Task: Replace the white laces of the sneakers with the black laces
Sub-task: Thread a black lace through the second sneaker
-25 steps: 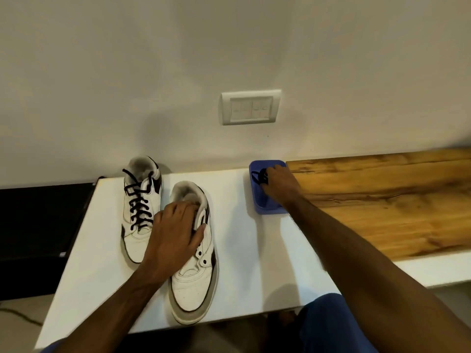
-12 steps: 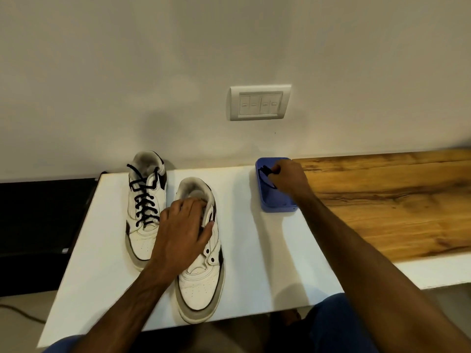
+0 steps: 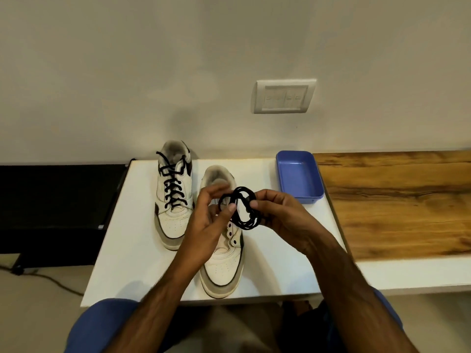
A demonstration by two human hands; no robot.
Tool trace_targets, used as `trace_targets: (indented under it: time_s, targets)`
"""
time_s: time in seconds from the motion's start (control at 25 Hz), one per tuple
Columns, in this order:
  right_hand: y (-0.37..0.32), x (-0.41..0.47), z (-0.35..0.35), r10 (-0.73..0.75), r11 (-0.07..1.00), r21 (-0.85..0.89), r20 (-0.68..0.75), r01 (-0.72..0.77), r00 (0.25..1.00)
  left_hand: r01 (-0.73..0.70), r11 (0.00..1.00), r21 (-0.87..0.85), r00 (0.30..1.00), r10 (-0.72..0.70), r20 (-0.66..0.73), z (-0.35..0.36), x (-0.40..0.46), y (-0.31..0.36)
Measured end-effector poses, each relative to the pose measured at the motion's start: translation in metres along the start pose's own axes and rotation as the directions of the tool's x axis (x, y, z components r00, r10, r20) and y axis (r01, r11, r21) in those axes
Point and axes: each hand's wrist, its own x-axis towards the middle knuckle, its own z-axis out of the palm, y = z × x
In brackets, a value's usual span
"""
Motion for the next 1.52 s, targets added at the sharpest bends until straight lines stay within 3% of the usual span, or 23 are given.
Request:
trace_targets:
  time_s: [0.16,0.36,0.48,0.56,0.64,0.76,0.8,0.84,0.88,0.96,1.0,1.12,1.2,1.32,1.36,1.44,1.52]
  targets:
    - [0.019,0.005,0.003,0.014,1.0,-0.016,0.058,-0.013,0.998,0.038,0.996,0.08,0.995,-0.03,-0.097,-0.01,0.004,-0.007]
    - [0.02,0.006,-0.014,-0.014,0.998,0.055,-0.074,0.018,0.997,0.005,1.0,-0.009,0.99,-0.006,-0.14,-0.022,0.011,-0.007]
    - [0.018,0.006,-0.026,-0.029,0.957,-0.288,-0.205,-0.032,0.978,-0.025,0.993,-0.12,0.99,0.007,-0.141,-0.023,0.01,-0.003]
    - [0.02,0.006,-0.034,-0.059,0.809,-0.573,-0.3,-0.131,0.952,-0.016,0.991,-0.131,0.99,-0.003,-0.144,-0.021,0.008,-0.002]
    - [0.02,0.002,-0.038,-0.079,0.614,-0.748,-0.377,-0.253,0.923,-0.007,0.993,-0.121,0.988,-0.012,-0.154,-0.019,0.007,-0.003]
    - [0.017,-0.006,-0.03,-0.329,0.142,-0.927,-0.375,-0.348,0.867,0.003,0.995,-0.101,0.984,-0.021,-0.179,-0.013,0.002,-0.003]
    - [0.015,-0.006,-0.023,-0.417,0.109,-0.949,-0.315,-0.297,0.853,0.008,0.996,-0.094,0.982,-0.025,-0.188,-0.011,0.001,-0.004]
    - [0.011,-0.005,-0.014,-0.446,0.196,-0.961,-0.265,-0.196,0.855,0.015,0.996,-0.093,0.98,-0.033,-0.195,-0.01,0.0,-0.004]
    - [0.008,-0.004,-0.005,-0.425,0.387,-0.921,-0.221,-0.044,0.878,0.025,0.995,-0.101,0.98,-0.044,-0.194,-0.009,0.0,-0.004]
    - [0.008,0.0,0.012,-0.313,0.783,-0.594,-0.117,0.186,0.943,0.047,0.993,-0.111,0.981,-0.066,-0.182,-0.007,0.0,-0.004]
    - [0.012,0.002,0.018,-0.293,0.86,-0.456,-0.071,0.231,0.953,0.053,0.993,-0.102,0.982,-0.07,-0.173,-0.005,-0.001,-0.004]
    - [0.023,0.008,0.029,-0.397,0.859,-0.375,-0.056,0.349,0.916,0.053,0.996,-0.067,0.991,-0.061,-0.122,-0.004,-0.004,-0.003]
    - [0.023,0.008,0.031,-0.417,0.893,-0.225,-0.089,0.389,0.905,0.041,0.999,0.002,0.995,-0.041,-0.088,-0.01,-0.003,-0.002]
    - [0.013,0.006,0.018,-0.31,0.927,0.18,-0.127,0.329,0.942,0.059,0.943,0.327,0.994,-0.027,-0.102,-0.03,-0.007,-0.004]
    - [0.01,0.005,0.013,-0.29,0.932,0.193,-0.107,0.306,0.951,0.077,0.91,0.406,0.995,-0.042,-0.094,-0.038,-0.012,-0.007]
    - [0.011,0.006,0.008,-0.259,0.965,-0.055,-0.043,0.257,0.965,0.058,0.845,0.532,0.997,-0.076,0.012,-0.05,-0.021,-0.011]
    - [0.019,0.007,0.013,-0.202,0.896,-0.403,0.0,0.185,0.979,-0.159,0.626,0.764,0.966,-0.061,0.252,-0.059,-0.024,-0.016]
